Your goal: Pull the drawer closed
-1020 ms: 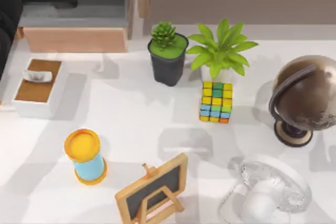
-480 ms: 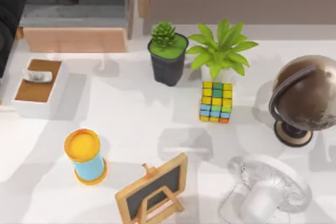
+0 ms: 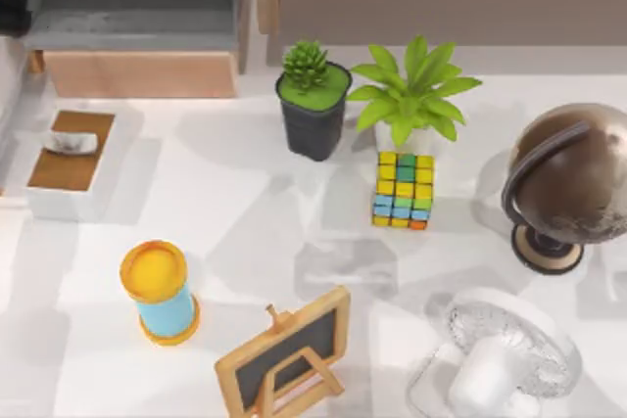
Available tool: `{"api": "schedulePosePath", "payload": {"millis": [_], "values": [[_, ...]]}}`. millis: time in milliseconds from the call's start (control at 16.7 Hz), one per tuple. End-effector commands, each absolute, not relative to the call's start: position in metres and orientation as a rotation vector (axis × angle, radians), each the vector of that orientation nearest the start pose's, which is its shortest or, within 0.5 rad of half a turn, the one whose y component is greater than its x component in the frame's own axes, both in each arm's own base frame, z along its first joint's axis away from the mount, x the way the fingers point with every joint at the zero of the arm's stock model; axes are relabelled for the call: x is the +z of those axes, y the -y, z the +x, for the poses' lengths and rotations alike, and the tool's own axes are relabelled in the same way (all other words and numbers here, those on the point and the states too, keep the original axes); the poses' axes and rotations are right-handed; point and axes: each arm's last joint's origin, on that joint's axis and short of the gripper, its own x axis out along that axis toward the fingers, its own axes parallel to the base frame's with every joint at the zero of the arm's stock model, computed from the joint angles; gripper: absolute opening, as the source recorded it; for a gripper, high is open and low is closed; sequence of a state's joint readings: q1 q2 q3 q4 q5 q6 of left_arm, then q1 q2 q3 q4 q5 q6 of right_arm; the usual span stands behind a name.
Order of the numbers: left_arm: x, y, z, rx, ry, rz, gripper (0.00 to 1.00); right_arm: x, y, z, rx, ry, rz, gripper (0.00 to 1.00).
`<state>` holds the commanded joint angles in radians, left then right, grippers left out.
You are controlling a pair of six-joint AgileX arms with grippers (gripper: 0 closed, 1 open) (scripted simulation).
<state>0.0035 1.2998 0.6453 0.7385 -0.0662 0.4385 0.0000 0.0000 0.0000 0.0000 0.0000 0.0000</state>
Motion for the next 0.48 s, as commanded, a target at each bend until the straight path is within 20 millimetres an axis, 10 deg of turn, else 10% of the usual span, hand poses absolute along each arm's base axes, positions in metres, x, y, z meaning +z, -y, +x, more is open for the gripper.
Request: {"api": "schedulePosePath", "payload": {"millis": [480], "values": [[0.192,-0.133,0.258,0.225,0.034,1.084,1.00,0.160,0.001,0.106,0.000,0.000,0.000,1.00]]}}
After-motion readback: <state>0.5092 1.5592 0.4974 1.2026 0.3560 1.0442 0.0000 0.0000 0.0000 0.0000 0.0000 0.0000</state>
